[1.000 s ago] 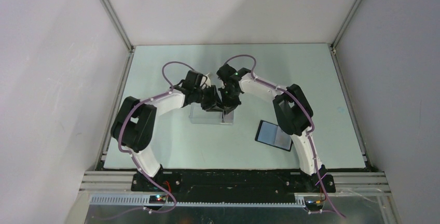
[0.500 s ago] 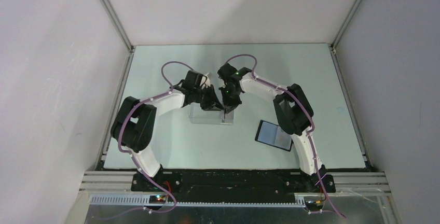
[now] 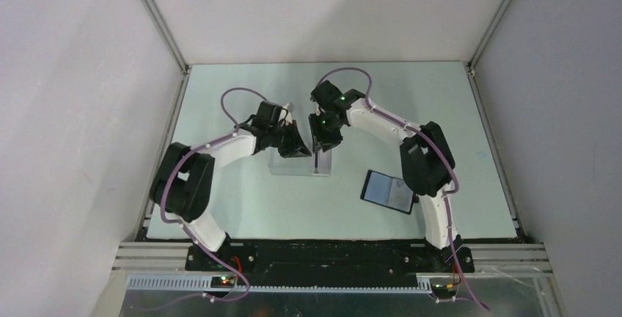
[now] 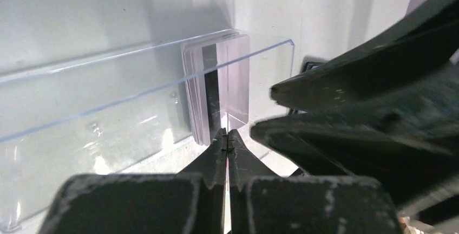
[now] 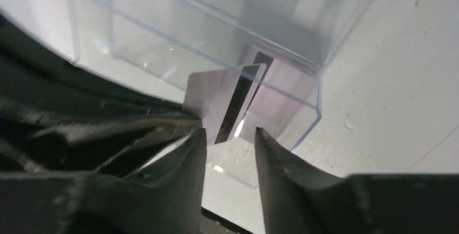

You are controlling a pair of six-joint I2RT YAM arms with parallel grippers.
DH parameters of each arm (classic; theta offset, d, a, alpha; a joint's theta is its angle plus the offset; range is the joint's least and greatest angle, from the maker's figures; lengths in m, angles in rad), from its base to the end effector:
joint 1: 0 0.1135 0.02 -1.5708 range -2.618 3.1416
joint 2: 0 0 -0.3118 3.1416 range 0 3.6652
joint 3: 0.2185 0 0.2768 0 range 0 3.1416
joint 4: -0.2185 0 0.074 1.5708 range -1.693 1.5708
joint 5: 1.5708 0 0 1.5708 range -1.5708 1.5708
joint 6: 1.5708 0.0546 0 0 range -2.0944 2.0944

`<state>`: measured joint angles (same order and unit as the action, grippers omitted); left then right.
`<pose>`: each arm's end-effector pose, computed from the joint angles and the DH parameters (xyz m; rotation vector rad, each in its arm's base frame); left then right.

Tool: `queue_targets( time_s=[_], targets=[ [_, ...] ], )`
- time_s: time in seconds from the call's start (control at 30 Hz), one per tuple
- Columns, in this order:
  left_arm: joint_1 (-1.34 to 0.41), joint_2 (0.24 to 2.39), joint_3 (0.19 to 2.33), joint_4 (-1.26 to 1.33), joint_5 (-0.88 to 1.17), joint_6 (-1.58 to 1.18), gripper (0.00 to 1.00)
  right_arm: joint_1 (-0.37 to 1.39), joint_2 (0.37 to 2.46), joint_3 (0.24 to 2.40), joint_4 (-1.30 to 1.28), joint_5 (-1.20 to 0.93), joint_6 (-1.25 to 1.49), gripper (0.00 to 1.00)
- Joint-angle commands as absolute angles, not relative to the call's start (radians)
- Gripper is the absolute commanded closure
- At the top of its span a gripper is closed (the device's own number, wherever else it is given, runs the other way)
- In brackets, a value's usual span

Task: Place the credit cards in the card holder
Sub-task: Pick up the credit card from the storage box.

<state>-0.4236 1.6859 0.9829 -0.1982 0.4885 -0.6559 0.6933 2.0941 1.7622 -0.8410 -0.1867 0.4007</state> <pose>0.3328 -0.1782 0.1985 -0.0781 2.6326 -1.0301 0.3783 0.3275 0.2346 -0.4689 2.8128 0.5270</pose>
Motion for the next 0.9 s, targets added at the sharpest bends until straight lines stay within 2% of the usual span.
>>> queue_targets(
  time_s=[0.0, 0.17, 0.37, 0.43, 0.5, 0.6, 0.77, 0.87],
  targets=[
    [-0.402, 1.583, 0.961, -0.196, 0.476, -0.654, 1.00, 0.680, 1.940, 1.757, -0.799, -0.235, 0.418, 0.55],
    [-0.391, 1.457, 0.948, -0.195, 0.485, -0.650, 1.00, 0.640, 1.766, 1.674, -0.724, -0.312, 0.447, 0.34],
    [-0.390, 1.249, 0.907, -0.180, 0.542, -0.710, 1.00, 0.543, 1.488, 1.397, -0.594, -0.505, 0.496, 0.20],
    [-0.390, 1.174, 0.851, -0.105, 0.583, -0.777, 1.00, 0.488, 1.399, 1.308, -0.556, -0.595, 0.523, 0.19],
    [-0.396, 1.105, 0.743, 0.102, 0.632, -0.884, 1.00, 0.431, 1.315, 1.223, -0.510, -0.694, 0.553, 0.19],
    [-0.428, 1.036, 0.696, 0.181, 0.669, -0.976, 1.00, 0.358, 1.203, 1.127, -0.410, -0.851, 0.600, 0.21],
    [-0.524, 1.006, 0.655, 0.369, 0.704, -1.080, 1.00, 0.335, 1.136, 0.985, -0.261, -1.031, 0.698, 0.26],
    [-0.555, 1.010, 0.633, 0.474, 0.720, -1.161, 1.00, 0.345, 1.106, 0.892, -0.023, -1.121, 0.857, 0.31]
  ],
)
